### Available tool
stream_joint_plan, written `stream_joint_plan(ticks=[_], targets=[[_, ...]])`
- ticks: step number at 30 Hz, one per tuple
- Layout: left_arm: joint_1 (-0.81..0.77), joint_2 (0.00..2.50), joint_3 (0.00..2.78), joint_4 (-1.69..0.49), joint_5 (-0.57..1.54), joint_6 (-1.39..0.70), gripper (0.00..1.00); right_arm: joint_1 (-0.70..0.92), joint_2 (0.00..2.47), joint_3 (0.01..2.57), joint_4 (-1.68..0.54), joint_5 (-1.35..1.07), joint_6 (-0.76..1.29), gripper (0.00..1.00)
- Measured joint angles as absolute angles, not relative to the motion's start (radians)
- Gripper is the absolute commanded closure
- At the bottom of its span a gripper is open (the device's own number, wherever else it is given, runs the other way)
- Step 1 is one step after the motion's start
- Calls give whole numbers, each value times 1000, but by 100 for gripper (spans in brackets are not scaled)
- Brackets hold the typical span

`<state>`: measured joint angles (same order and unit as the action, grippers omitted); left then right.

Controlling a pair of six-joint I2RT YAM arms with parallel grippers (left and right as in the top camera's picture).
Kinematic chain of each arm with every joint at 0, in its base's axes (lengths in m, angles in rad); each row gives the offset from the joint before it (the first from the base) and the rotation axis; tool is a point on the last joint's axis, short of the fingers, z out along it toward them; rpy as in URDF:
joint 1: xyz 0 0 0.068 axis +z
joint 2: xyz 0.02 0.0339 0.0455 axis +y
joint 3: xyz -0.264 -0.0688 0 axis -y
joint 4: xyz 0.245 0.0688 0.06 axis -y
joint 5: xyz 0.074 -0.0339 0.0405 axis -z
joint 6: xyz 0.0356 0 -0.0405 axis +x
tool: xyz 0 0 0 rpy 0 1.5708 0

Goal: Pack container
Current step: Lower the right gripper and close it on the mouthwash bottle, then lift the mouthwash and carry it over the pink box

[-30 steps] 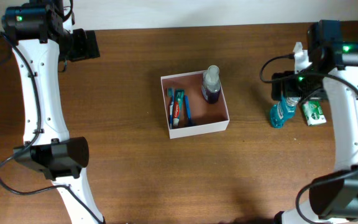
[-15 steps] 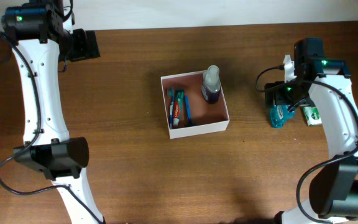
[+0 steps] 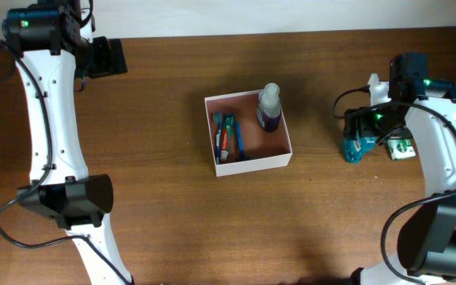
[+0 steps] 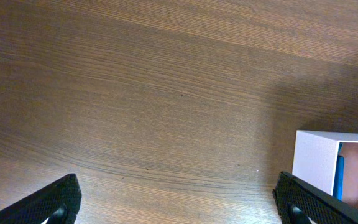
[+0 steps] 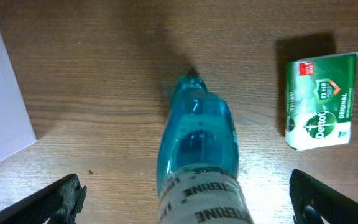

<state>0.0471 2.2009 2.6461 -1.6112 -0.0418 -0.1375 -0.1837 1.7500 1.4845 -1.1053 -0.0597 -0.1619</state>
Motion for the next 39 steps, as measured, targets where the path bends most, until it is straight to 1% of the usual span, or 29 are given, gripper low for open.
stream_joint_plan(ticks=[12,13,17,18,19,22,23,29,32,36,39], targets=[[47,2201,2646,-1611,-42,-138,0,-184,1797,1480,-1095,-72,-169,0],[47,2201,2646,-1611,-42,-137,0,-184,1802,1480,-1094,-72,-170,2],[47,2201,2646,-1611,-42,-138,0,-184,1804,1479,-1086,-73,-169,5],[47,2201,2646,-1611,-42,-137,0,-184,1804,1478,-1081,-73,-170,7],[47,2201,2646,-1611,-42,-138,0,-184,1804,1478,-1076,-73,-170,14],[47,2201,2646,-1611,-42,-138,0,-184,1804,1478,-1065,-74,-172,27],[47,2201,2646,-1611,-42,-138,0,-184,1804,1478,-1063,-73,-175,29],[47,2201,2646,-1611,-42,-138,0,-184,1804,1478,-1056,-73,-179,30],[47,2201,2646,-1611,-42,-138,0,-184,1804,1478,-1052,-74,-179,38],[47,2201,2646,-1611,-42,-138,0,-184,1804,1478,-1050,-73,-182,45],[47,2201,2646,-1611,-42,-138,0,-184,1804,1478,-1050,-73,-183,53]])
